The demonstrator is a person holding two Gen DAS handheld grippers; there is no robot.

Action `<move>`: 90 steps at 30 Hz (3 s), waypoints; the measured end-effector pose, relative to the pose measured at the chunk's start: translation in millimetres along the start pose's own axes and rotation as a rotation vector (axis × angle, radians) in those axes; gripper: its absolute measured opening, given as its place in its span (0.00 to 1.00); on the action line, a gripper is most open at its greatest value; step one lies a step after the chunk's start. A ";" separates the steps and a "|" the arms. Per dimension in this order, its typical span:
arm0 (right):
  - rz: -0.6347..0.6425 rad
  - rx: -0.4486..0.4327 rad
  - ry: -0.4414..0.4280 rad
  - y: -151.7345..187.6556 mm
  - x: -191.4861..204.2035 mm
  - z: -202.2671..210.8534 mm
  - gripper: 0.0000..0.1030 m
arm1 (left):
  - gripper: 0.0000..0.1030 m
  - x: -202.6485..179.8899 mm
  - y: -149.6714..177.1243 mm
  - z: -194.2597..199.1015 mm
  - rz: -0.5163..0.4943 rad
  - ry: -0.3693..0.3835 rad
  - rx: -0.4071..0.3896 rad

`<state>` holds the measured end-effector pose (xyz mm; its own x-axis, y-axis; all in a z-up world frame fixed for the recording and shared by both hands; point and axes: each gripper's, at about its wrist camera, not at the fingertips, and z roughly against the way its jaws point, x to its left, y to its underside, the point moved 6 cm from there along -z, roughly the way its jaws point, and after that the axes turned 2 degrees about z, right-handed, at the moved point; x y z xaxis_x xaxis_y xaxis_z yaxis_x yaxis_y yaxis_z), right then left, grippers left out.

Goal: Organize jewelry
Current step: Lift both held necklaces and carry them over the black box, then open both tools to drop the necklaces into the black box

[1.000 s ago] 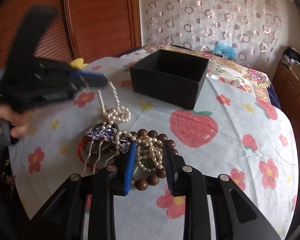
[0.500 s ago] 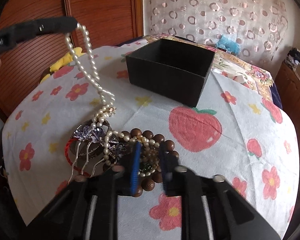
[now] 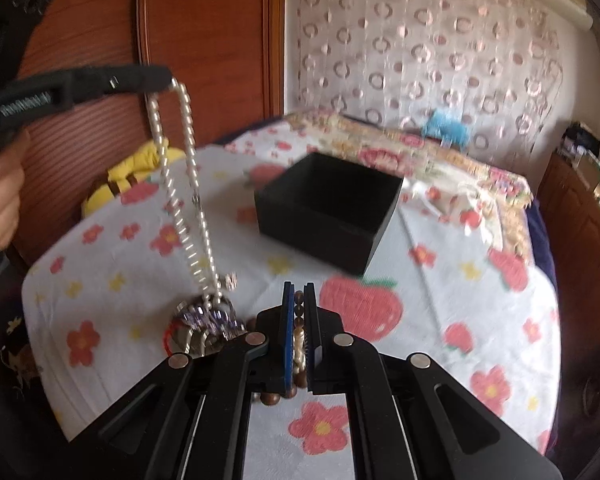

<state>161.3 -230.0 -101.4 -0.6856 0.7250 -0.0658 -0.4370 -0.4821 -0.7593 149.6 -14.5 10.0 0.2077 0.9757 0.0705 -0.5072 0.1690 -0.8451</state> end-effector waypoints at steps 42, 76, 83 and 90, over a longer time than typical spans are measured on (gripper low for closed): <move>0.027 -0.301 0.077 -154.3 -59.8 80.1 0.05 | 0.07 13.4 -104.5 -18.0 0.065 0.030 -0.142; -0.043 -0.075 -0.008 -112.8 -68.4 -63.7 0.06 | 0.16 27.6 9.6 -123.8 0.130 0.065 0.115; -0.053 -0.083 0.008 -94.9 -59.5 -46.1 0.24 | 0.21 15.9 36.0 -102.3 0.113 0.062 0.134; -0.100 -0.098 0.019 -58.4 -49.4 -10.4 0.24 | 0.21 -0.6 56.2 -79.2 0.093 0.055 0.138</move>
<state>226.7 -232.6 -60.5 -0.6298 0.7767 0.0016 -0.4432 -0.3577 -0.8219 187.2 -16.7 -79.5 0.1984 0.9794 -0.0367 -0.6358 0.1001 -0.7653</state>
